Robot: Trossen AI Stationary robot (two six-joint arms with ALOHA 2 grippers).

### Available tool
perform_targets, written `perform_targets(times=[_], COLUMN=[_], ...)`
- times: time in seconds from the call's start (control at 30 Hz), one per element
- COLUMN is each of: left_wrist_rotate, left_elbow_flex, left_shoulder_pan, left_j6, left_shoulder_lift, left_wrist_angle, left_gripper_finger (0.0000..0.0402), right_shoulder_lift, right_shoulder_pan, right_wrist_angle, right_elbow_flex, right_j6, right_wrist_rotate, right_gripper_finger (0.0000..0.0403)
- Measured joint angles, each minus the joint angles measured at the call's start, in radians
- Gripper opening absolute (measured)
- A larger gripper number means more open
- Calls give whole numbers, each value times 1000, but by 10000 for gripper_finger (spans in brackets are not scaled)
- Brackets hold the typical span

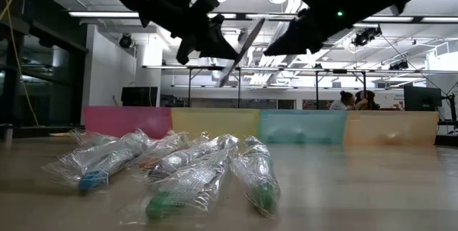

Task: Pick & Place Toothbrushes
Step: Put the blue toothbrush into the green bin

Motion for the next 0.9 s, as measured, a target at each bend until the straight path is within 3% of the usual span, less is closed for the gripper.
perform_targets(times=[0.23, 0.47, 0.77, 0.9], left_wrist_rotate=[185, 269, 322, 331], left_elbow_flex=[0, 0, 0, 8], left_shoulder_pan=[103, 148, 147, 146], left_j6=[-64, -92, -125, -128], left_shoulder_lift=[0, 46, 117, 120], left_wrist_angle=[144, 274, 451, 445], left_gripper_finger=[0, 0, 0, 0], right_shoulder_lift=[0, 0, 5, 5], right_shoulder_pan=[-190, -315, -377, -381], right_wrist_angle=[203, 351, 440, 468], right_elbow_flex=[0, 0, 0, 0], right_j6=[-43, -44, -45, -45], right_wrist_rotate=[-272, -505, -647, -677], right_gripper_finger=[199, 199, 197, 173])
